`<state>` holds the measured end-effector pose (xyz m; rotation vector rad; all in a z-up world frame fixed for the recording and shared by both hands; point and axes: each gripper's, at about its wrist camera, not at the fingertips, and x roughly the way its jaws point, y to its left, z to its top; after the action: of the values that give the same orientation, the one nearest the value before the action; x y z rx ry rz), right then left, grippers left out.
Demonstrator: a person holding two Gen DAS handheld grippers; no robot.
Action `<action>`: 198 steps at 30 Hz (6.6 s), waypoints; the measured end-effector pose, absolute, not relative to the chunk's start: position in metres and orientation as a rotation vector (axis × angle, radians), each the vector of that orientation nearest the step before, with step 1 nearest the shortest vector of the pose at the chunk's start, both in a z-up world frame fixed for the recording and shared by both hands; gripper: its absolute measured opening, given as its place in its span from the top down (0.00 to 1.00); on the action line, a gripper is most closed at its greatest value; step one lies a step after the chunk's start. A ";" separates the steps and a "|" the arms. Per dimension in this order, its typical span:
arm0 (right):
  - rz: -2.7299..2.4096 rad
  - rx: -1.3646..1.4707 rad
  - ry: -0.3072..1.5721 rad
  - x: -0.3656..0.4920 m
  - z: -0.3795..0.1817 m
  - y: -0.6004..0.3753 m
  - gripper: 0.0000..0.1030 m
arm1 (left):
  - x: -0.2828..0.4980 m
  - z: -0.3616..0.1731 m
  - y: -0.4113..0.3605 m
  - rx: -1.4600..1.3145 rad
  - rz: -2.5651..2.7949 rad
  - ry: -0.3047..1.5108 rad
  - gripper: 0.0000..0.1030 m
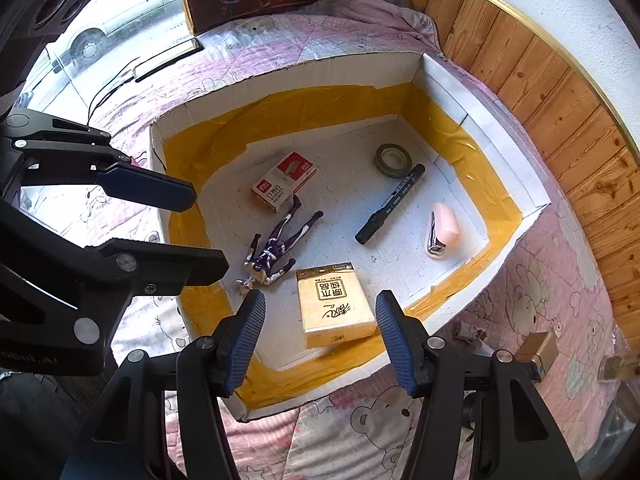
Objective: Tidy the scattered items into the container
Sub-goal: 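Withdraw both tools from the box toward the charger and black glasses, then grasp the white charger with the left gripper while the right grasps the black glasses, then lift the charger and glasses and carry them over the white box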
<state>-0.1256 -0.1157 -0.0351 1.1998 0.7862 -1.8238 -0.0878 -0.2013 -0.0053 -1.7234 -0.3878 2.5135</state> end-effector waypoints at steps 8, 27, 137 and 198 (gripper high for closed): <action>-1.899 1.129 0.663 -0.124 -0.021 -0.102 0.43 | -0.080 0.006 -0.191 -1.664 2.644 -0.215 0.52; -2.117 1.044 0.075 -0.135 -0.008 0.009 0.43 | -0.076 0.048 -0.130 -1.294 2.730 -0.181 0.52; -2.477 1.500 -0.266 -0.213 -0.119 0.229 0.56 | -0.229 -0.118 0.035 -1.484 2.462 -0.167 0.70; -2.445 1.250 -0.132 -0.070 -0.051 0.119 0.56 | -0.063 0.006 -0.014 -1.281 2.657 -0.214 0.70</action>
<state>-0.0698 0.1194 -0.0513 1.2501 -0.1321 -2.4447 -0.0633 -0.0139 0.0058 -1.2814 -0.2139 2.6574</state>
